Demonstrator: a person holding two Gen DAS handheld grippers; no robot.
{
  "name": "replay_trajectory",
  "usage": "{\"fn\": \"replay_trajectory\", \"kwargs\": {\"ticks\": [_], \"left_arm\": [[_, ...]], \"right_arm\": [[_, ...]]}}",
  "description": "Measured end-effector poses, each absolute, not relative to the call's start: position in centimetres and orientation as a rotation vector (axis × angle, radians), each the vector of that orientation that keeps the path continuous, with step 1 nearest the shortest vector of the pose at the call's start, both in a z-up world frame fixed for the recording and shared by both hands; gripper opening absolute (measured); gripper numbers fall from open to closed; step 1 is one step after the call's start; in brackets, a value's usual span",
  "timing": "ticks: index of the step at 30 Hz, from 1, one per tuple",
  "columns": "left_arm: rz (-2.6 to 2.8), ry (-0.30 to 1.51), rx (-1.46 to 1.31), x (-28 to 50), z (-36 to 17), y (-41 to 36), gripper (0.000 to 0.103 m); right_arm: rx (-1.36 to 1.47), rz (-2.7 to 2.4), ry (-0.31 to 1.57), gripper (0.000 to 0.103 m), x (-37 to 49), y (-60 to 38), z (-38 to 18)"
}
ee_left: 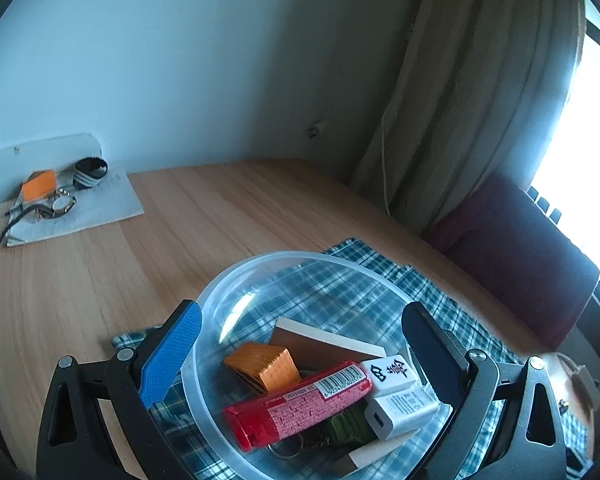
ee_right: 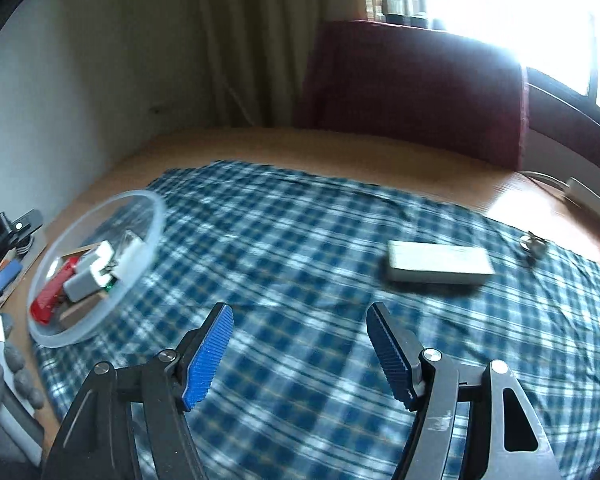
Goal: Organize rigid objects
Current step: 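Open the right tool and withdraw it from the bowl, then move the left tool to the white textured block and grasp it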
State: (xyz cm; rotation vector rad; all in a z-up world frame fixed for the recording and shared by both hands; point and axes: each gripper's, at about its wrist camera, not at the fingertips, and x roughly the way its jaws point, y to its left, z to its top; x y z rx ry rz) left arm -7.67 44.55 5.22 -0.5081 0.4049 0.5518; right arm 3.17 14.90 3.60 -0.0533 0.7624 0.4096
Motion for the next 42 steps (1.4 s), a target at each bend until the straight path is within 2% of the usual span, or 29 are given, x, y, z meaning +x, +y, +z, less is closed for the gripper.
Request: {"fn": "replay_trajectory", "kwargs": {"ticks": [13, 24, 36, 42], "left_arm": [[0.464, 0.406, -0.379, -6.5, 6.5, 39.8, 0.103], [0.235, 0.557, -0.361, -2.5, 6.9, 32.9, 0.103], [-0.047, 0.772, -0.278, 3.8, 6.6, 21.8, 0.103], [-0.08, 0.805, -0.22, 6.0, 6.4, 18.1, 0.103]], "right_arm": [[-0.002, 0.238, 0.757, 0.073, 5.0, 7.8, 3.1], [0.066, 0.14, 0.768, 0.073, 6.1, 2.5, 2.3], [0.162, 0.072, 0.767, 0.074, 6.4, -1.8, 2.4], [0.204, 0.043, 0.793, 0.074, 6.9, -3.2, 2.0]]}}
